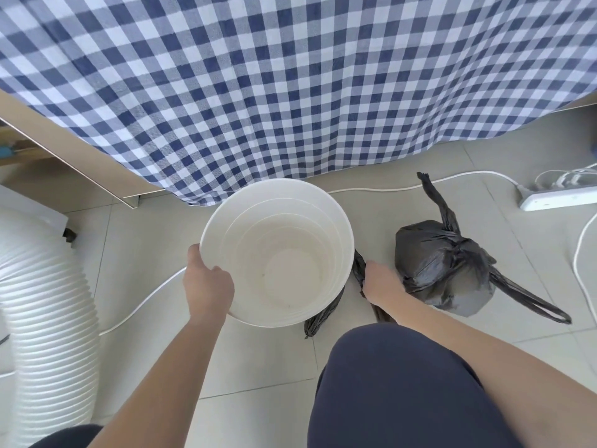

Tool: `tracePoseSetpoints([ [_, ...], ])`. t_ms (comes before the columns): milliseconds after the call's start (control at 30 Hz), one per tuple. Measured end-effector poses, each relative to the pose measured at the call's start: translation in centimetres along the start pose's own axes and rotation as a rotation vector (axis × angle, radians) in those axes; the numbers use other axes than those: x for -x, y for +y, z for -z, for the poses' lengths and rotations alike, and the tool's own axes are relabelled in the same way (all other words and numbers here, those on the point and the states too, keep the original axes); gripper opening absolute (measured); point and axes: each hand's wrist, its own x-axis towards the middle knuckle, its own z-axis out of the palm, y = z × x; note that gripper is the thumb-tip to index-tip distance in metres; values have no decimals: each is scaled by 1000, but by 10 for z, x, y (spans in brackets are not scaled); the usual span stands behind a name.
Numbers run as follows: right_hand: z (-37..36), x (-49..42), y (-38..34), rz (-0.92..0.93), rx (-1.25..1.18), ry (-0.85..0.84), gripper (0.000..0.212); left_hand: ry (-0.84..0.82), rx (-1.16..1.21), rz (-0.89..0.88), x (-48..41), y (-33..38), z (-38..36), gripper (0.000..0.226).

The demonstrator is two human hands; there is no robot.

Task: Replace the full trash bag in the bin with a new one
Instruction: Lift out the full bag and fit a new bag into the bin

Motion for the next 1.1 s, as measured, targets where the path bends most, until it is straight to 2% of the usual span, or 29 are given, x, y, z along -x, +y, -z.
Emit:
tracePoseSetpoints([
  [100, 24, 8, -9, 25, -84, -1, 18, -4, -7, -4, -2, 0, 0, 42],
  [267, 88, 27, -11, 116, -193, 162, 7, -22, -10, -7, -2, 4, 1, 38],
  [500, 204, 72, -8, 242, -212, 472, 30, -68, -14, 12, -1, 7, 5, 39],
  [600, 248, 97, -23, 322, -250, 608, 32, -83, -15, 21, -3, 8, 5, 34],
  [700, 279, 121, -48, 406, -323, 674, 32, -84, -11, 37, -3, 10, 6, 33],
  [800, 295, 136, -75, 486, -320, 678, 36, -102, -5, 48, -2, 11, 9, 33],
  [967, 281, 148, -108, 556, -313, 537, 38, -167, 27, 20, -10, 11, 14, 45],
  [1033, 270, 147, -114, 578, -326, 472, 38, -154, 11, -69, -9, 17, 16, 60],
  [1100, 262, 149, -117, 610, -388, 394, 38, -145, -5, -276, -2, 33, 22, 88],
])
